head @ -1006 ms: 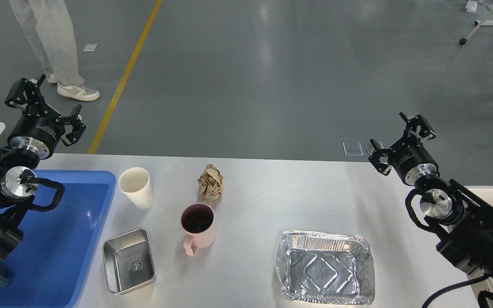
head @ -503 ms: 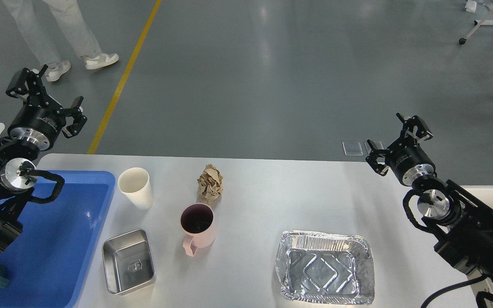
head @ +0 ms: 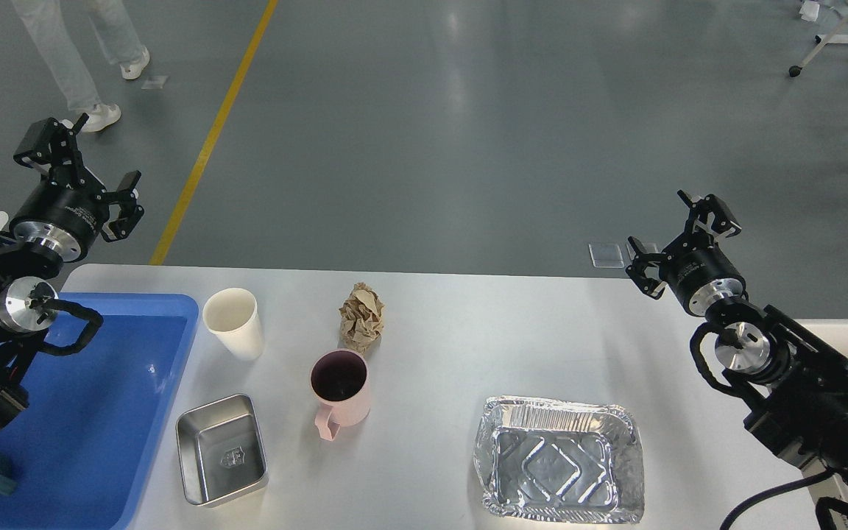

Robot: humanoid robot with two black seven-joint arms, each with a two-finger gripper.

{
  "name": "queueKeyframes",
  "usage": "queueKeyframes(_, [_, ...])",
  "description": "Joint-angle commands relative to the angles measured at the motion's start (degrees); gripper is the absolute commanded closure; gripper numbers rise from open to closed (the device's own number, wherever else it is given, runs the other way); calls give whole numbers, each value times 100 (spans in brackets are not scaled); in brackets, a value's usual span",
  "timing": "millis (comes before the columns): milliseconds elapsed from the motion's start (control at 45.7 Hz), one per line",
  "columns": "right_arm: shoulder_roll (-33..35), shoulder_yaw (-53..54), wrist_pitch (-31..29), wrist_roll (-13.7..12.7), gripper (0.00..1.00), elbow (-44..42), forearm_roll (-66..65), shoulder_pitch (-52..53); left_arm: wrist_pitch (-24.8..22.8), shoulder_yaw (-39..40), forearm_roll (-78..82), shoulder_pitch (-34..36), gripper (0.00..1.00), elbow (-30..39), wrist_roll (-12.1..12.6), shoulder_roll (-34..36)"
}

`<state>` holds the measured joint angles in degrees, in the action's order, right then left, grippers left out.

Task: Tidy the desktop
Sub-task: 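Raise the left gripper and move it toward the blue bin, then reach the left gripper across the bin toward the pink mug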

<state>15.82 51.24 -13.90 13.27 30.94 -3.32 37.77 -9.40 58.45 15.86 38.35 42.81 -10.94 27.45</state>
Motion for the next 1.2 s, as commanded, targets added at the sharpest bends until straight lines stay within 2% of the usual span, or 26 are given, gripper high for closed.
queueKeyframes(0, [0, 0, 28, 0, 0, 0, -2, -15, 17, -9, 57, 6, 2, 8, 127, 50])
queueKeyframes(153, [0, 0, 28, 0, 0, 0, -2, -24, -167, -79, 66, -29, 1, 123, 320, 208])
queueKeyframes(262, [-9, -8, 28, 0, 0, 9, -2, -24, -457, -614, 75, -12, 2, 307, 654, 506])
queueKeyframes(328, [-8, 0, 28, 0, 0, 9, -2, -24, -484, -958, 92, 15, 2, 535, 751, 673])
queueKeyframes(591, [-26, -8, 28, 0, 0, 26, -2, -24, -484, -1634, 250, -56, 3, 1633, 777, 1754])
queueKeyframes(897, [-193, -8, 28, 0, 0, 26, -10, 2, -326, -2716, 1058, -73, 4, 3505, 874, 3345])
queueKeyframes(1181, [-246, -17, 28, 0, 0, 26, -10, 2, -220, -3059, 1726, -126, 5, 4683, 865, 4566])
